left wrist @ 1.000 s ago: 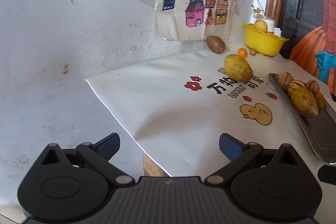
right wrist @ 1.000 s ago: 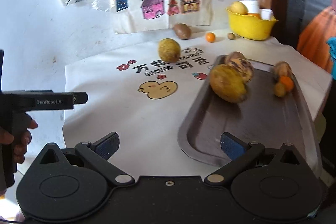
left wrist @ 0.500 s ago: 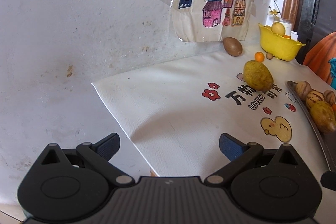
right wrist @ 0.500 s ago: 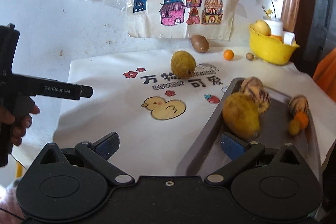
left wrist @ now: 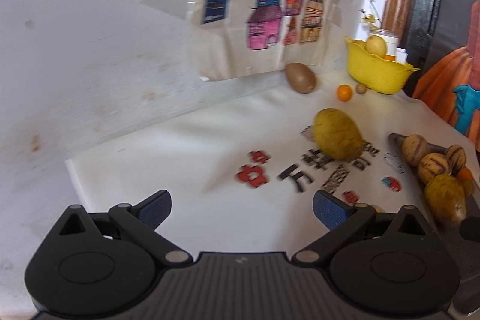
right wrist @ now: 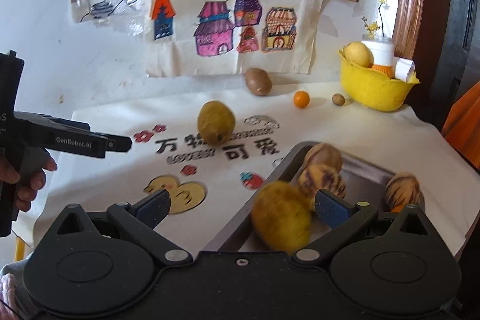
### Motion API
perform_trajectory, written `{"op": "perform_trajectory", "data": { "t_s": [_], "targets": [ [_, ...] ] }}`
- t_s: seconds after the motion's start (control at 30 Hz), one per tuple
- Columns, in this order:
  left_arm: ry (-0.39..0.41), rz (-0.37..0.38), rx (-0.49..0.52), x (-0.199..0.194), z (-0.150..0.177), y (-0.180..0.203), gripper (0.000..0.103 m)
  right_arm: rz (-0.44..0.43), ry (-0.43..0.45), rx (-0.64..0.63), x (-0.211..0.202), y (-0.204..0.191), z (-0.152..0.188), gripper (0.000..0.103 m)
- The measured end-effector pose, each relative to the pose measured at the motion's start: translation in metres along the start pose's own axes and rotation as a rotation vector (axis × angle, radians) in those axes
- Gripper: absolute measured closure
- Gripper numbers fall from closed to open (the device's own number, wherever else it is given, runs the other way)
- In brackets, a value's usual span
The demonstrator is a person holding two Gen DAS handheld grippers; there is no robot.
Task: Organize fruits
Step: 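Withdraw both open tools from the tray toward the remaining potato and kiwi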
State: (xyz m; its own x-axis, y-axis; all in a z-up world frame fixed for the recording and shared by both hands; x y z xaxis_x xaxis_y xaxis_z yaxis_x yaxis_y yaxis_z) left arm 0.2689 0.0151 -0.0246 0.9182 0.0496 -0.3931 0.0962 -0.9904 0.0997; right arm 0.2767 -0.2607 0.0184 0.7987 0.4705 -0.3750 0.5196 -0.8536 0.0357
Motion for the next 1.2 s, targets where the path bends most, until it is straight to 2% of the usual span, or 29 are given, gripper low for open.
{"op": "perform_trajectory", "data": {
  "t_s": [0.4,0.8,1.2],
  "targets": [
    [0.0,0.09,0.076,0.036,-0.017,0.041,0.0,0.02,0.028,0.012,0.018,0.032,-0.014,0.001],
    [-0.02,0.132,0.107,0.056,-0.017,0.061,0.0,0.014,0.023,0.014,0.037,0.049,-0.02,0.001],
    [-0.03,0.171,0.116,0.074,-0.02,0.076,0.0,0.013,0.023,-0.001,0.067,0.07,-0.048,0.001]
  ]
}}
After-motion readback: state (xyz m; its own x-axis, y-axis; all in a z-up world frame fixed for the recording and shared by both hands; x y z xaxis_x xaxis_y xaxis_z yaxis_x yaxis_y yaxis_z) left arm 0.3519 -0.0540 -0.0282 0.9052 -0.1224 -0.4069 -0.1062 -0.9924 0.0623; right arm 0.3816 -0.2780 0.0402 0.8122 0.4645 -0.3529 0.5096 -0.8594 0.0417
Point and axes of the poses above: each gripper's, at about its wrist camera, not at the fingertips, and x roughly the way its jaws point, y to its right, z to its underside, the point moved 5 cm from there along x, roughly the way its jaws point, and after that the axes turned 15 degrees about y, right-handed, at the moved point
